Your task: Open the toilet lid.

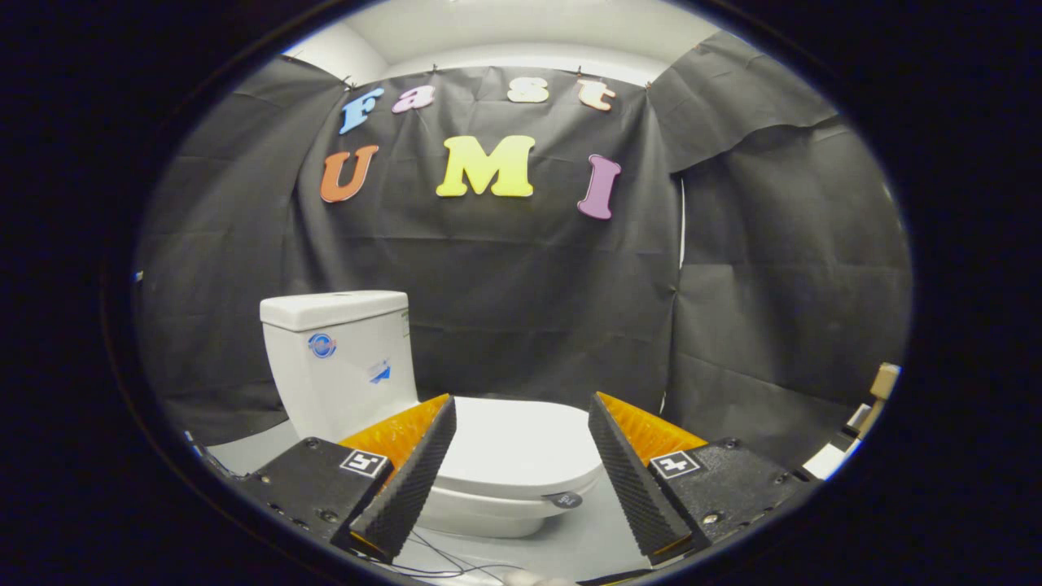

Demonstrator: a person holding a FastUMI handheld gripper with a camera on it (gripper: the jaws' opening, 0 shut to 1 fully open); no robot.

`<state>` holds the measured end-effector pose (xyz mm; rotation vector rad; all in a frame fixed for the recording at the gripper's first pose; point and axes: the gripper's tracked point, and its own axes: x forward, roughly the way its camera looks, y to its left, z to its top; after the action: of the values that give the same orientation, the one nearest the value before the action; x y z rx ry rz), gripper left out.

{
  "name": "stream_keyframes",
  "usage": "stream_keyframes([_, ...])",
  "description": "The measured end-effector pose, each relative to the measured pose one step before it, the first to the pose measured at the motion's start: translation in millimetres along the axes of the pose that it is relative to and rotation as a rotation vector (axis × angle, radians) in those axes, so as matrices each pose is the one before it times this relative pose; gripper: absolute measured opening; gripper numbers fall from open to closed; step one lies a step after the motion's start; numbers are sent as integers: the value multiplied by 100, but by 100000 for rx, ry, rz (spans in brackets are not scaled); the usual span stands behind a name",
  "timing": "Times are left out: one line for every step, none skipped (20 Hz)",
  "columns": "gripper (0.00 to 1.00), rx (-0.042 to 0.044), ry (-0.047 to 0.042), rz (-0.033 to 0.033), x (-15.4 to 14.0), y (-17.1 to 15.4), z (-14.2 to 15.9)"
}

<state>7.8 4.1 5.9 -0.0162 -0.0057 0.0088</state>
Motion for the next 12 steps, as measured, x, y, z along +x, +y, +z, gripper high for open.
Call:
stream_keyframes([100, 168, -341, 174, 174, -113, 100])
stream_keyframes([100, 389, -295, 336, 340, -28, 184])
stream_keyframes([100, 76, -611, 157, 596, -98, 24])
stream_keyframes([100, -224, 175, -578, 621, -382, -13])
stream_keyframes([100, -283, -84, -10, 624, -270, -125])
stream_keyframes([100, 411, 18, 334, 702, -227, 66])
stream_keyframes([100, 1883, 1342, 544, 741, -263, -69])
stream_keyframes([100, 2519, 1671, 675, 406, -151, -606])
stream_keyframes([100, 2338, 806, 912, 708, -237, 68])
stream_keyframes([100, 1354, 740, 15, 1126, -565, 74])
stream_keyframes([100, 1008, 915, -164, 897, -633, -45])
stream_keyframes([100, 1545, 411, 205, 762, -482, -161])
